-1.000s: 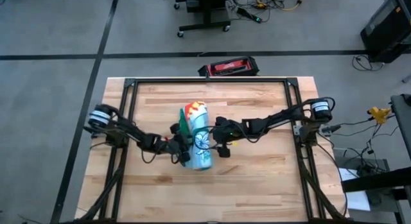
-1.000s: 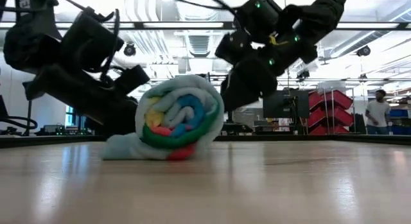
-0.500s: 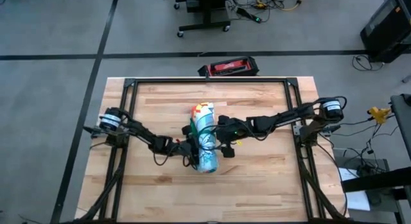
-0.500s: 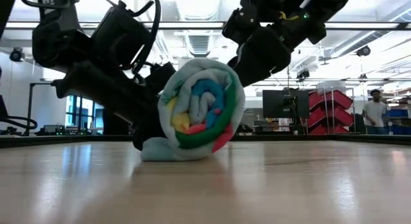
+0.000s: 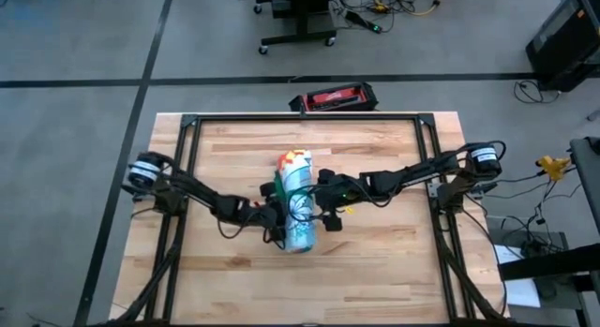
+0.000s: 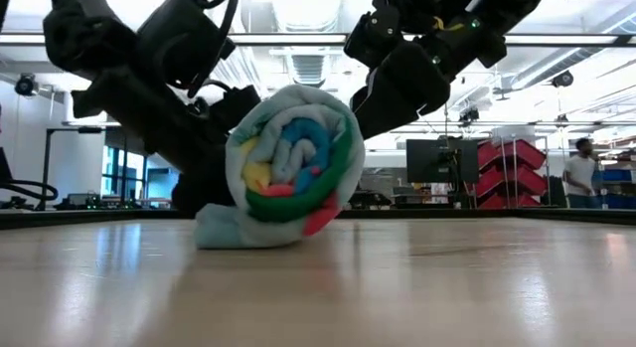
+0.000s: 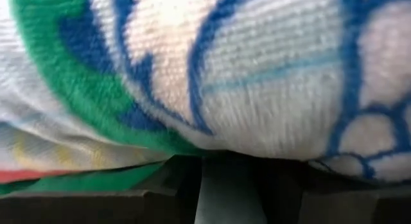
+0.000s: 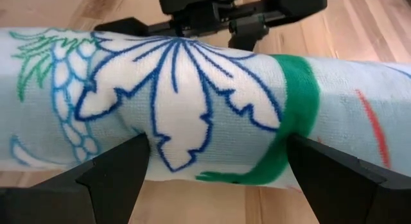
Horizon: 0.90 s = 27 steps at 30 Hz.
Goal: Roll towel
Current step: Roll the green multi-color dinosaur print towel
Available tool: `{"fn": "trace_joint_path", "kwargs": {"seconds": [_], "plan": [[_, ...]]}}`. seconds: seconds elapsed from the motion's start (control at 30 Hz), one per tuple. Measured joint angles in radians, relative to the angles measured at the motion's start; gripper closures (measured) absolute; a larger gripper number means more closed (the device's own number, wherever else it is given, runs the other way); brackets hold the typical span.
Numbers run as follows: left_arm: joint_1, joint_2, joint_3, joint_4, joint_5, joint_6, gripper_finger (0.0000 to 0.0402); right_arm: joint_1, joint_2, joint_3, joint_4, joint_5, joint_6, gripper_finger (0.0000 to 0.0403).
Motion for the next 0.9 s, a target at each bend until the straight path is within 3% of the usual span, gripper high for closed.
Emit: {"fn": "trace_joint_path", "kwargs": {"seconds": [0.43, 0.9], "plan": [[0.0, -0.071, 0.022, -0.157, -0.009, -0.024, 0.0285, 0.0, 0.013, 0.0, 0.033, -0.003, 0.027, 0.0055], [-0.003, -0.131, 0.145, -0.528, -0.009, -0.108, 0.0285, 0.0, 0.07, -0.002, 0.101, 0.039, 0.037, 0.0055]]}}
